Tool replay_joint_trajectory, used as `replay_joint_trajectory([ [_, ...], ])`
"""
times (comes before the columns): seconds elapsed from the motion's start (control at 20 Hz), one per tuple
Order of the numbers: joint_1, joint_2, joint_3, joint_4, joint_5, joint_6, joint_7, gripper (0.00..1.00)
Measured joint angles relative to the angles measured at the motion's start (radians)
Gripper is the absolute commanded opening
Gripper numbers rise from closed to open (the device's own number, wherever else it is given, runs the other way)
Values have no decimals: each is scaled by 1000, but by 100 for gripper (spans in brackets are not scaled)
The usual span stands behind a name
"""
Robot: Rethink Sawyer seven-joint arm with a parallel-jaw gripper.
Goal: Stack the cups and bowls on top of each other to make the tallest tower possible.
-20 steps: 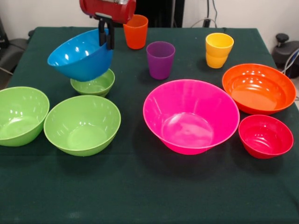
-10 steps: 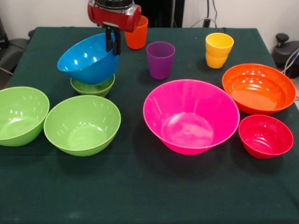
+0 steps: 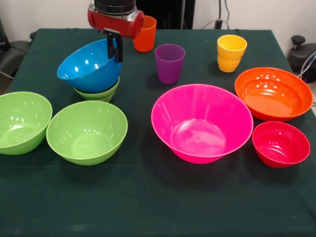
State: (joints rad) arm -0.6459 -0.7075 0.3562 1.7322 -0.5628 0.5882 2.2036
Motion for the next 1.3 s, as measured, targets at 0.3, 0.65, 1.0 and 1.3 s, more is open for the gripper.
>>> replay_joint_trajectory([
  [0.3,-14,0,0,-6,0,0,0,0],
  [0.65,-15,0,-1,-9,0,0,0,0],
  [1.0,-2,0,-22,-21,0,0,0,100],
  [1.3,13,0,-40,-34,0,-4,0,100],
])
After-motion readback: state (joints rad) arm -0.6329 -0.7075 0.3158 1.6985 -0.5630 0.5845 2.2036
